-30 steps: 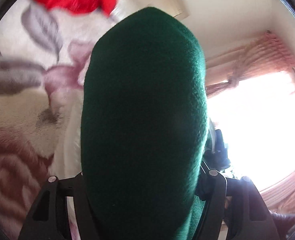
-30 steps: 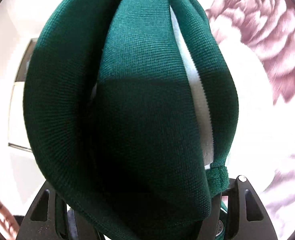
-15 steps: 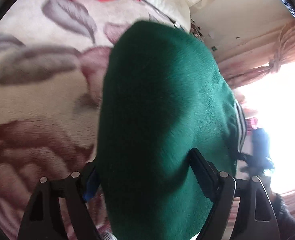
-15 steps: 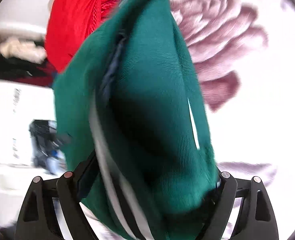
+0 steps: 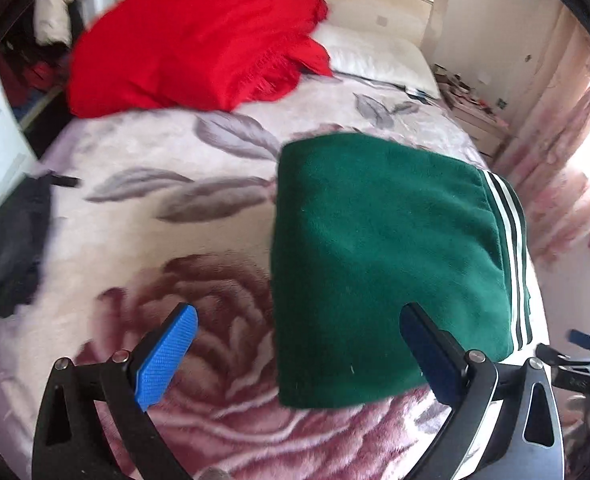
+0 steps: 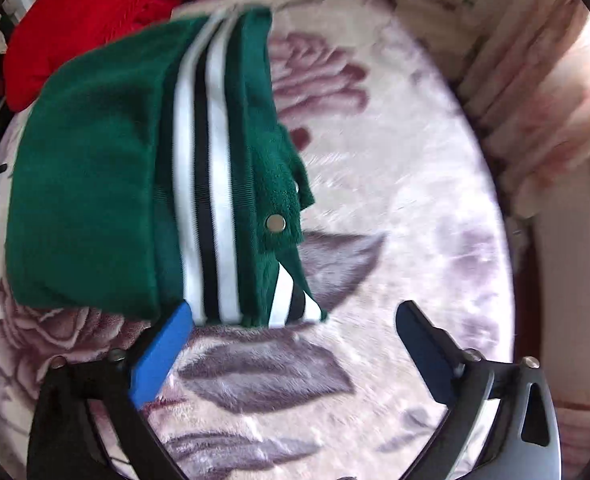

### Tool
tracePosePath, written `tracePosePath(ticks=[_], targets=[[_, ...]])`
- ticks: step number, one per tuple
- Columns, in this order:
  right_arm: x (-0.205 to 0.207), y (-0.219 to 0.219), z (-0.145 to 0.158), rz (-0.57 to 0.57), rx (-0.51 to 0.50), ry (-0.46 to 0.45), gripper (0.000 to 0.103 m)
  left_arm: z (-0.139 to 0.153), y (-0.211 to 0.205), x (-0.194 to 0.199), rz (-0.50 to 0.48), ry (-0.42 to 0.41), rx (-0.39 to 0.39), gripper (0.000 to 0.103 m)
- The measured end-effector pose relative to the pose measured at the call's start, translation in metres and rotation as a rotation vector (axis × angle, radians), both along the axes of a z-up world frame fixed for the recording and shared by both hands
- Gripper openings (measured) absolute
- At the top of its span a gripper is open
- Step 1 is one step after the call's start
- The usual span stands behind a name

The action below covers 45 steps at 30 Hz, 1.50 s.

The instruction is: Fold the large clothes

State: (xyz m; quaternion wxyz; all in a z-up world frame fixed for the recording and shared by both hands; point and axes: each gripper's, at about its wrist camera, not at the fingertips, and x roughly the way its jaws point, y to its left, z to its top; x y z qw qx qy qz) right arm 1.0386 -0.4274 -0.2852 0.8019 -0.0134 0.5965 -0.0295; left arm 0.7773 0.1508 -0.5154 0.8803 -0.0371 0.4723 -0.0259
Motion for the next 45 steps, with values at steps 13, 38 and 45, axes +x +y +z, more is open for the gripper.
tracePosePath(ticks=[13,38,45], targets=[[-0.143,0.025,0.241,-0.034,-0.067,-0.231,0.103,0.135,-0.027,-0.127,0.001,-0.114,0.037,0.103],[-0.431,0.036,0.544,-0.014,-0.024,-0.522,0.103,0.318,-0.038,-0.341,-0.039,-0.279,0.037,0.103],[-0.458,0.037,0.582,0.013,-0.011,-0.536,0.103,0.333,-0.039,-0.352,-0.009,-0.260,0.041,0.103]])
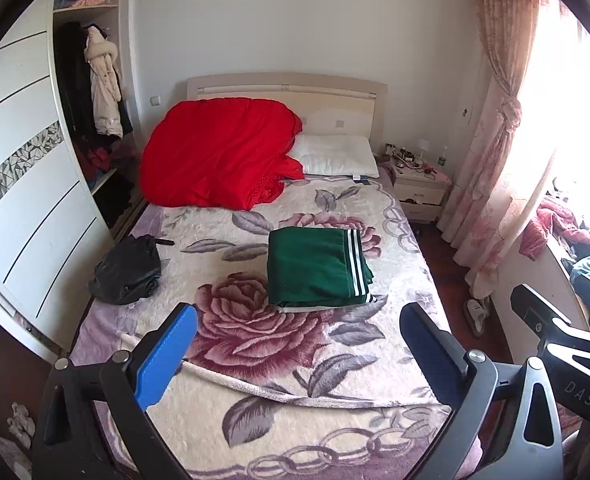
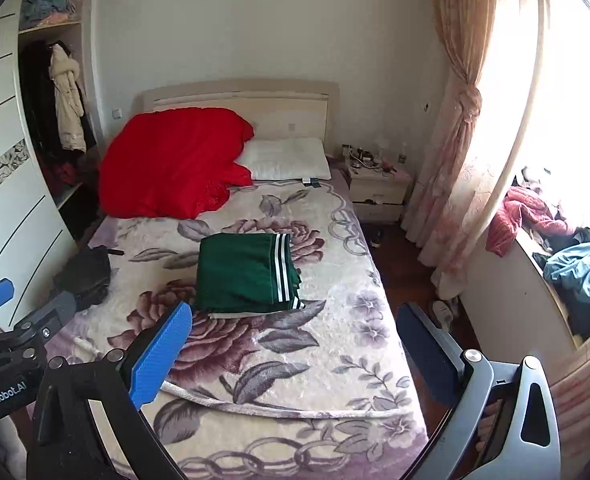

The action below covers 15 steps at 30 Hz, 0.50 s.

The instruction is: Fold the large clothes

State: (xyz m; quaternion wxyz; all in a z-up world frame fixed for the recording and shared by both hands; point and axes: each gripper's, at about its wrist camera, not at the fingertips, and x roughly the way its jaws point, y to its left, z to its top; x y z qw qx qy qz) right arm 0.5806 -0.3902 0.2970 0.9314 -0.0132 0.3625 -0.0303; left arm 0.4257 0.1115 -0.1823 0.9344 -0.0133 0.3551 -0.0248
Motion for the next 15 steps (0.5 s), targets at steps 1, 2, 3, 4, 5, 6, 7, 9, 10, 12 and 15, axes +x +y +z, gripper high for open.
tracePosePath(ticks=[1,2,3,4,5,6,7,9,10,12,15], targets=[[-0.002,0.000,0.005,0.006,0.001,-0.003,0.103,0.003,0.000,-0.001,0.005,-0.009,0.005,0.103],[-0.004,0.000,0.009,0.009,0.000,-0.005,0.103,0.005,0.000,-0.002,0.009,-0.016,0.006,0.103],[-0.006,0.001,0.014,0.012,-0.005,-0.009,0.103,0.007,0.000,-0.003,0.009,-0.024,0.006,0.103],[-0.008,0.001,0.018,0.014,-0.005,-0.016,0.103,0.010,0.000,-0.004,0.015,-0.031,0.008,0.103],[-0.011,0.001,0.022,0.014,-0.007,-0.022,0.103,0.011,0.000,-0.004,0.024,-0.034,0.014,0.103],[-0.010,0.001,0.024,0.017,-0.009,-0.024,0.103,0.013,0.001,-0.004,0.030,-0.039,0.016,0.103],[-0.010,0.001,0.027,0.020,-0.008,-0.026,0.103,0.013,0.000,-0.004,0.032,-0.043,0.016,0.103],[-0.013,0.001,0.031,0.022,-0.007,-0.033,0.103,0.014,0.001,-0.005,0.043,-0.050,0.025,0.103],[-0.014,0.001,0.033,0.024,-0.005,-0.035,0.103,0.014,0.001,-0.006,0.044,-0.051,0.024,0.103],[-0.016,0.001,0.035,0.030,0.002,-0.038,0.103,0.014,0.002,-0.006,0.049,-0.051,0.031,0.103],[-0.021,0.001,0.037,0.032,0.006,-0.039,0.103,0.015,0.003,-0.009,0.056,-0.052,0.035,0.103]])
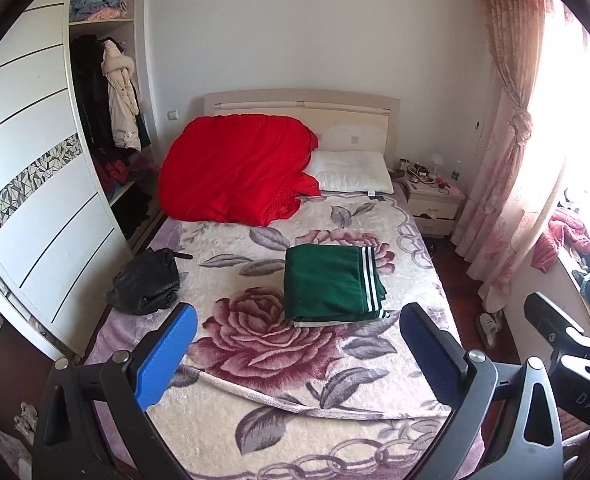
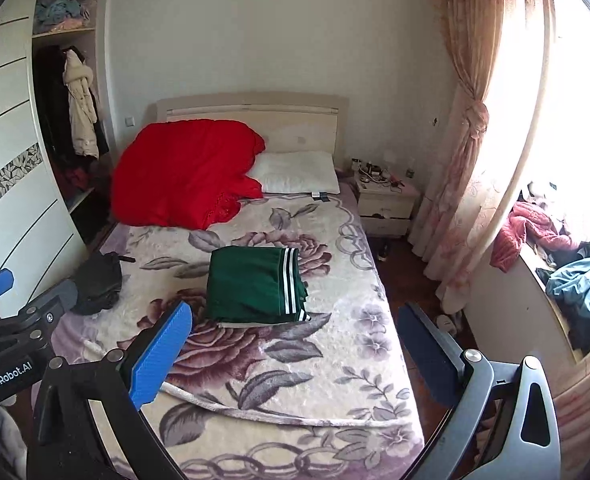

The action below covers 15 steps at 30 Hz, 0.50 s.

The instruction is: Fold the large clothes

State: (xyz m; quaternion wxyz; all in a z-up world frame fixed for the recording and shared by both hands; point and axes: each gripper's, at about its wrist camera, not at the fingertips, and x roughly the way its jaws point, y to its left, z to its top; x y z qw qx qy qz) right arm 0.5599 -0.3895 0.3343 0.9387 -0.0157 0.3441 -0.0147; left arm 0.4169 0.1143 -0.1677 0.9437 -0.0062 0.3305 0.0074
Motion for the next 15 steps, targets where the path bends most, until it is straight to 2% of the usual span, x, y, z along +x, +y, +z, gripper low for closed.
tracePosePath(ticks=[15], targets=[[0.0046,-0.0018,0.0009,0.029,0.030,0.003,0.103,0.0064,0.0015,-0.0079,0.005,-0.004,0.025,0.103]])
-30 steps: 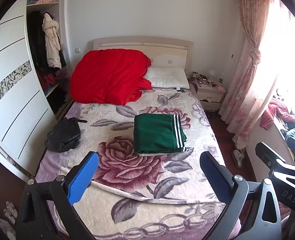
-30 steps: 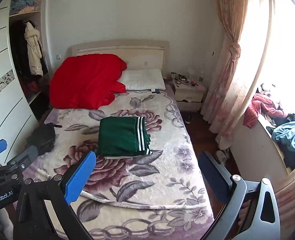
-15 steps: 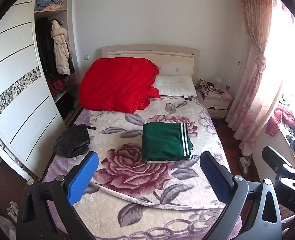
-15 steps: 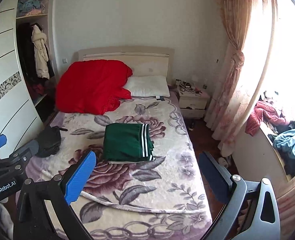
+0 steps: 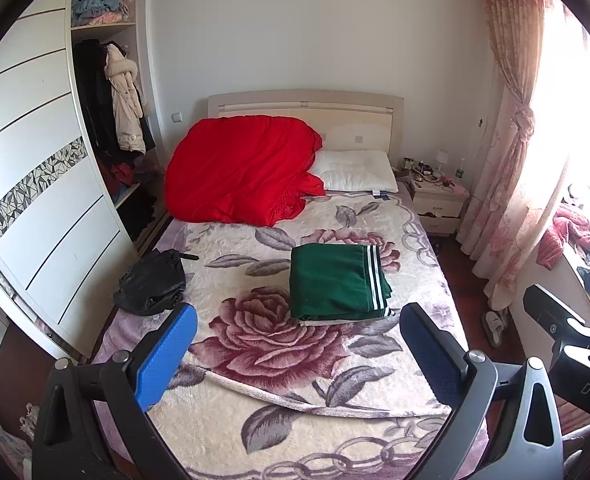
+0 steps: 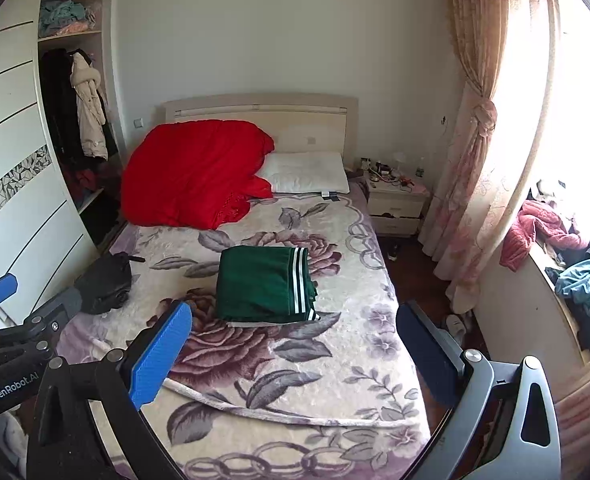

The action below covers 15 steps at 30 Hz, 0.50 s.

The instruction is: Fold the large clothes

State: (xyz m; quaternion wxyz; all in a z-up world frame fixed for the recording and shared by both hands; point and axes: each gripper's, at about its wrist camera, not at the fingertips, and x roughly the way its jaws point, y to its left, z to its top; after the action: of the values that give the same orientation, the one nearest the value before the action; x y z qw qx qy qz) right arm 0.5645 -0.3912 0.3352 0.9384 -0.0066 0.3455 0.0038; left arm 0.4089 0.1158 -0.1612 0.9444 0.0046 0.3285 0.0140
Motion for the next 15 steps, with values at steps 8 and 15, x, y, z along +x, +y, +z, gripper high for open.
tracePosePath(ticks=[8,15], targets=[[-0.0090,-0.0024,-0.0021,-0.004,0.008,0.001,0.103,0.0048,-0.0030,0.0037,-0.008,-0.009,0.007,0.103],[-0.0034,-0.0025,-0.0018,-0.001,0.005,-0.002,0.103,0.0074,-0.0038,0.0069,-0.015,-0.012,0.010,0.103]])
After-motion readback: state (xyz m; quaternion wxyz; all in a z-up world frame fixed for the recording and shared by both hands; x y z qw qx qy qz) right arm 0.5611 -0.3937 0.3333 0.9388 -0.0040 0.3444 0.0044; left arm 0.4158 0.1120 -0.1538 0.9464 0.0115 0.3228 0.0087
